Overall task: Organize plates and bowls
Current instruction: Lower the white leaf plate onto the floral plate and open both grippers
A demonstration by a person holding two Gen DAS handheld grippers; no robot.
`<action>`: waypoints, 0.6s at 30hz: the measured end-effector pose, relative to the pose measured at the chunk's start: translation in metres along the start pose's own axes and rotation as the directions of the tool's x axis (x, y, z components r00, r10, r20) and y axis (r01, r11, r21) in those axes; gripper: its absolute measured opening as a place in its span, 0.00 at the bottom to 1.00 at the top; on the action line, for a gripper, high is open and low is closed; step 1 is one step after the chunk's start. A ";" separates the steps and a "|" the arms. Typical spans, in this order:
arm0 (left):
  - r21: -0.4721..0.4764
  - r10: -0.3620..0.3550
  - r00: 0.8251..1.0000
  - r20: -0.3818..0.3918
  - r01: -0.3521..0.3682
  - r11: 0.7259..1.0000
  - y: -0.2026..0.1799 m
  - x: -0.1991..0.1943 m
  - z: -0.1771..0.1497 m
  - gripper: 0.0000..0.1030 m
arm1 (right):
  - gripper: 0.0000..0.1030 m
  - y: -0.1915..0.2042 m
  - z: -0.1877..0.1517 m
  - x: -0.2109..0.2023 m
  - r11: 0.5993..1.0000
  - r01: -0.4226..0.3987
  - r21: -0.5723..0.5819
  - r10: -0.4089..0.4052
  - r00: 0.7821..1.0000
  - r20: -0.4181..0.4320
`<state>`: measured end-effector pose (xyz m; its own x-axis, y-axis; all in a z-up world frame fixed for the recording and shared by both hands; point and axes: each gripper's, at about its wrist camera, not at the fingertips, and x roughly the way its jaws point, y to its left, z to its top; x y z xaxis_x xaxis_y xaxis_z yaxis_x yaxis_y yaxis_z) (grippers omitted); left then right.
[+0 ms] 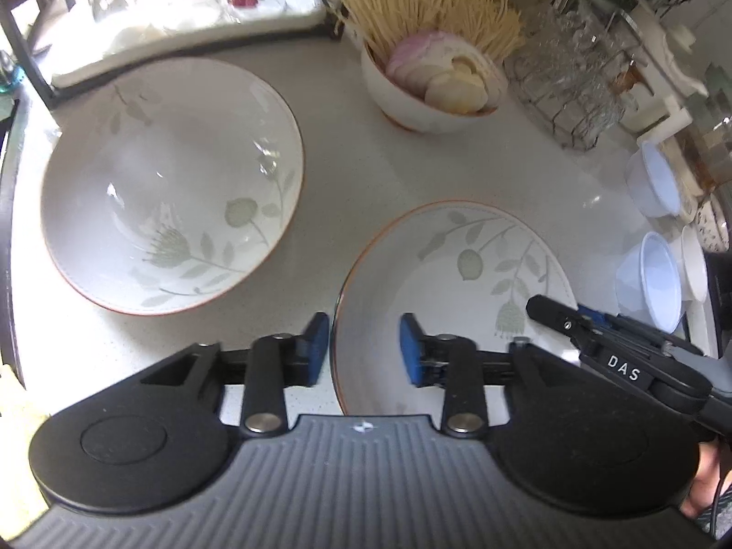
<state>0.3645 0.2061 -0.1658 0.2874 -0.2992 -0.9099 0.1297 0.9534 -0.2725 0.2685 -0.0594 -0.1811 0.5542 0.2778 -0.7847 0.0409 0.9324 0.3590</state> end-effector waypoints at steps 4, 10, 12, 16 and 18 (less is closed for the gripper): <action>-0.029 -0.014 0.999 0.052 0.016 0.999 0.010 -0.019 -0.006 0.40 | 0.25 0.002 0.000 -0.004 1.000 0.013 0.002 -0.013 1.000 0.006; -0.030 -0.033 0.991 0.126 0.037 0.999 0.005 -0.051 -0.010 0.40 | 0.25 0.006 0.003 -0.035 0.999 0.041 0.019 -0.042 0.993 0.106; -0.017 -0.045 0.985 0.164 0.048 0.999 -0.003 -0.064 -0.011 0.40 | 0.25 0.009 0.006 -0.050 0.999 0.024 0.029 -0.027 0.989 0.142; 0.010 -0.054 0.971 0.234 0.053 0.999 -0.013 -0.095 -0.017 0.40 | 0.25 0.016 0.009 -0.083 1.000 0.009 0.012 -0.011 0.977 0.214; 0.023 -0.061 0.963 0.262 0.057 0.998 -0.019 -0.109 -0.022 0.40 | 0.25 0.019 0.008 -0.100 1.000 0.003 0.008 -0.005 0.970 0.241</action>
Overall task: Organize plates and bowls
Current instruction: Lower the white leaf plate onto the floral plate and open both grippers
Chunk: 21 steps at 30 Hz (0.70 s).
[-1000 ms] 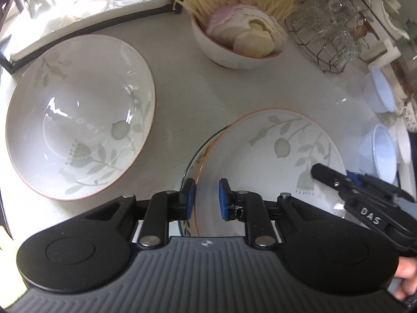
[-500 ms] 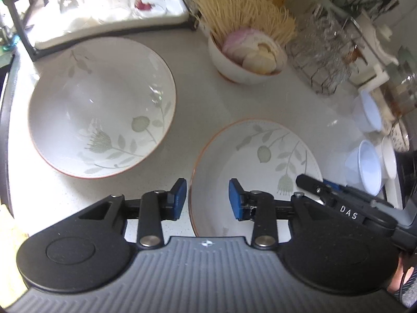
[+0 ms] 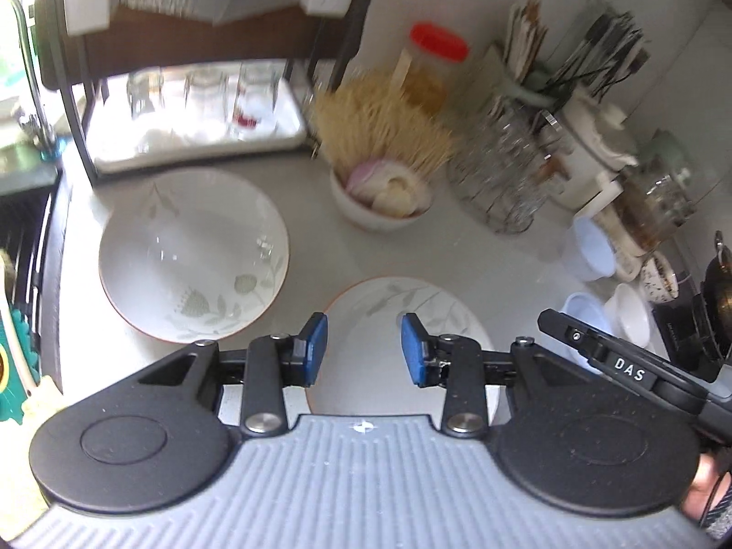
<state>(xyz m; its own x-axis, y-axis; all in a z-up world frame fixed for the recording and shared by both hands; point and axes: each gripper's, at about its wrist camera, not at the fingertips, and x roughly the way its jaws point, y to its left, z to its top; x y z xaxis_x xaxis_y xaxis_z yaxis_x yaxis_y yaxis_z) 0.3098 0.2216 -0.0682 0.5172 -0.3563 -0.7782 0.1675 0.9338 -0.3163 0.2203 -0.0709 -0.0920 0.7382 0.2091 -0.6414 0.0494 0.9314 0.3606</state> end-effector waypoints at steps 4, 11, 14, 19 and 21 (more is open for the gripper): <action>0.009 -0.006 0.999 0.051 0.005 1.000 -0.010 -0.029 -0.005 0.40 | 0.25 0.011 0.008 -0.032 1.000 -0.011 -0.018 0.012 0.998 0.056; 0.023 -0.003 0.994 0.110 0.000 1.000 -0.023 -0.078 -0.024 0.40 | 0.25 0.030 0.005 -0.076 0.996 -0.048 -0.069 0.054 0.994 0.096; 0.032 0.008 0.993 0.116 -0.012 0.999 -0.027 -0.093 -0.038 0.40 | 0.25 0.040 -0.001 -0.087 0.994 -0.051 -0.097 0.061 0.993 0.097; 0.025 0.012 0.992 0.126 -0.015 1.000 -0.028 -0.109 -0.061 0.40 | 0.25 0.052 -0.015 -0.102 0.992 -0.064 -0.110 0.074 0.994 0.086; 0.015 0.006 0.992 0.127 -0.008 1.000 -0.027 -0.112 -0.068 0.40 | 0.25 0.055 -0.020 -0.106 0.992 -0.066 -0.111 0.075 0.994 0.078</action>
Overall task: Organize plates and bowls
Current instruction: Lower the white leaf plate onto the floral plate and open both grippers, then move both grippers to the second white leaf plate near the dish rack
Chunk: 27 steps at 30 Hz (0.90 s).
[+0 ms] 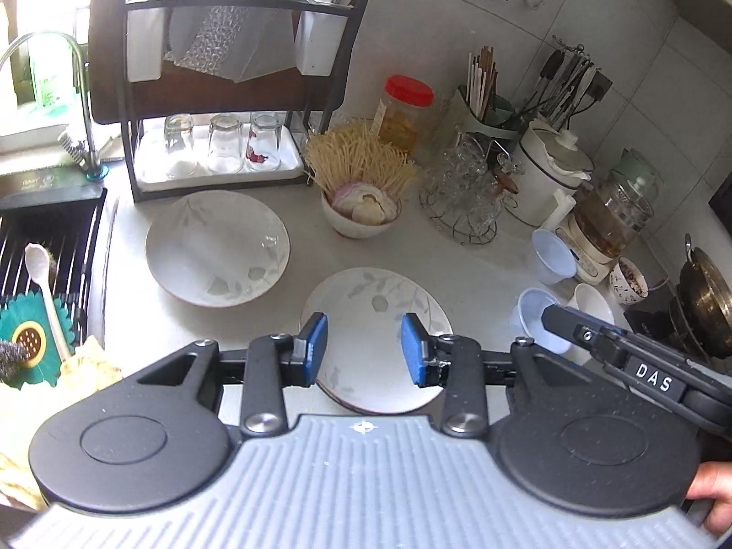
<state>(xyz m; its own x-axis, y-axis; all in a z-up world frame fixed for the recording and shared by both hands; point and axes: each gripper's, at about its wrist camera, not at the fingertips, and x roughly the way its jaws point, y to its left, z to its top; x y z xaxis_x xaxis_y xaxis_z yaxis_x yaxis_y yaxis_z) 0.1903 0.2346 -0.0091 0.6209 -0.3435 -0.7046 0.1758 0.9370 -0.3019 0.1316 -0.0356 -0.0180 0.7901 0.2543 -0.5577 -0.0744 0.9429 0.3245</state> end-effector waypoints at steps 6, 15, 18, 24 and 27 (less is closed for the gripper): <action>-0.021 -0.008 1.000 -0.001 0.008 1.000 0.003 -0.010 -0.019 0.40 | 0.25 0.012 -0.015 -0.008 1.000 -0.011 -0.027 0.010 0.999 -0.033; -0.072 0.025 1.000 -0.004 -0.025 0.997 0.020 -0.026 -0.043 0.40 | 0.25 0.024 -0.032 -0.013 0.999 -0.031 -0.031 0.028 0.997 -0.075; -0.085 0.043 0.999 -0.005 -0.044 0.995 0.025 -0.033 -0.047 0.40 | 0.25 0.029 -0.037 -0.012 0.999 -0.041 -0.026 0.038 0.995 -0.090; -0.115 0.058 0.998 -0.023 -0.060 0.992 0.036 -0.049 -0.060 0.40 | 0.25 0.039 -0.049 -0.012 0.998 -0.060 -0.029 0.057 0.991 -0.120; -0.130 0.072 0.997 -0.029 -0.075 0.989 0.043 -0.056 -0.069 0.40 | 0.25 0.045 -0.053 -0.013 0.997 -0.069 -0.029 0.065 0.989 -0.132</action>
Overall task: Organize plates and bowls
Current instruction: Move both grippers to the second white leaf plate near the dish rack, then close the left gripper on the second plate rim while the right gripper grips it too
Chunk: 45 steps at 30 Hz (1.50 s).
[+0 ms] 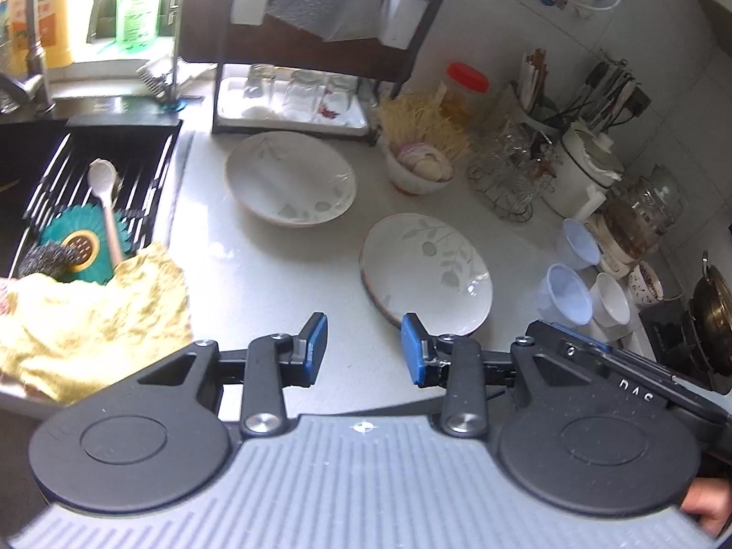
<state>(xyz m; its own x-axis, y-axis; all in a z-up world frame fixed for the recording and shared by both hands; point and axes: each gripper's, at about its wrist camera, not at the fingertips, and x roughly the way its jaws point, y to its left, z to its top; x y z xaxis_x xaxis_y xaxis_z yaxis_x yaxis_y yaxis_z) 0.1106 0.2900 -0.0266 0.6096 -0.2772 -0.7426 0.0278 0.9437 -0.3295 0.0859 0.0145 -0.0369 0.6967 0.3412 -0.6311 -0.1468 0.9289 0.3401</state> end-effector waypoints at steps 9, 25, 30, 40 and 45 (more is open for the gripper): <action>-0.032 0.033 0.999 -0.001 -0.033 0.999 0.018 0.007 0.000 0.48 | 0.25 0.002 0.009 0.023 1.000 -0.008 0.008 0.008 1.000 -0.011; 0.000 0.121 0.992 0.047 -0.121 0.993 0.041 0.092 0.091 0.66 | 0.74 -0.027 0.084 0.122 0.997 -0.063 0.051 0.064 0.998 -0.019; -0.060 0.128 0.991 0.037 -0.126 0.990 0.061 0.130 0.110 0.66 | 0.74 -0.028 0.109 0.166 0.995 -0.093 0.045 0.096 0.994 -0.047; -0.212 0.212 0.977 0.023 -0.202 0.956 0.118 0.192 0.140 0.66 | 0.74 -0.024 0.116 0.254 0.983 -0.177 0.042 0.181 0.972 -0.152; -0.209 0.197 0.979 -0.055 -0.205 0.956 0.131 0.224 0.157 0.66 | 0.71 -0.024 0.120 0.297 0.982 -0.186 0.014 0.185 0.963 -0.196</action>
<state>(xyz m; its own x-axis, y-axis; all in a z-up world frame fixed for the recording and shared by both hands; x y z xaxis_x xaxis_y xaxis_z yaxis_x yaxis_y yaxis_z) 0.3746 0.3795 -0.1443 0.5585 -0.0951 -0.8241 -0.2636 0.9216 -0.2850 0.3803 0.0760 -0.1489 0.5057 0.5290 -0.6815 -0.2642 0.8470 0.4613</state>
